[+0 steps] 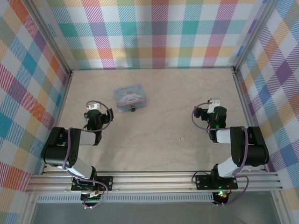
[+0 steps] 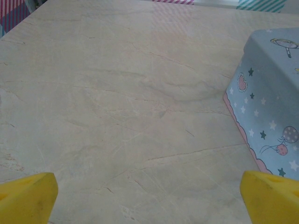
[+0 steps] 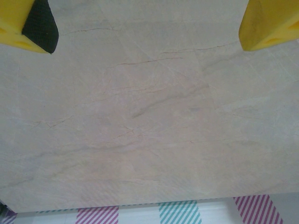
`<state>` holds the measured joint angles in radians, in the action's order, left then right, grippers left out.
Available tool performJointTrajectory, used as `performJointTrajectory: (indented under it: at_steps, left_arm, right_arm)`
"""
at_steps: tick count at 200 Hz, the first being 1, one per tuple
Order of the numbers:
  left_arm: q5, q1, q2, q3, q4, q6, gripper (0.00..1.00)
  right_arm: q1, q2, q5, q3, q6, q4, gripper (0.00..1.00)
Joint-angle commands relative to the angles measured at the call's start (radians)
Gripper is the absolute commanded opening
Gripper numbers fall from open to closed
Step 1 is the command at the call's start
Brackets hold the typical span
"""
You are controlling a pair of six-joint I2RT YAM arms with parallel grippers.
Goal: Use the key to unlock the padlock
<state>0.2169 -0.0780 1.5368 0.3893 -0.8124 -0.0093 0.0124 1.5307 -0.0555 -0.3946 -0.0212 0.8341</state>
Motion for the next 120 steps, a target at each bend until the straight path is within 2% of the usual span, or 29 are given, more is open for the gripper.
performJointTrajectory:
  at_steps: [1,32,71,93,120]
  left_arm:
    - [-0.012,-0.005,-0.123,-0.008,0.053,0.014,1.0]
    - [-0.031,-0.01,-0.317,0.021,0.235,0.002,1.0]
    - [-0.061,-0.023,-0.499,0.069,0.446,-0.13,1.0]
    - [-0.13,-0.034,-0.552,0.119,0.587,-0.235,1.0]
    - [-0.243,-0.062,-0.573,0.198,0.735,-0.34,1.0]
  right_arm:
    - [0.002,-0.08,-0.033,-0.001,-0.016,-0.047,1.0]
    - [0.004,-0.242,-0.03,-0.019,-0.029,-0.228,1.0]
    - [0.006,-0.436,0.004,-0.108,-0.121,-0.544,1.0]
    - [0.007,-0.484,0.025,-0.194,-0.195,-0.76,1.0]
    - [0.019,-0.491,0.164,-0.308,-0.298,-1.013,1.0]
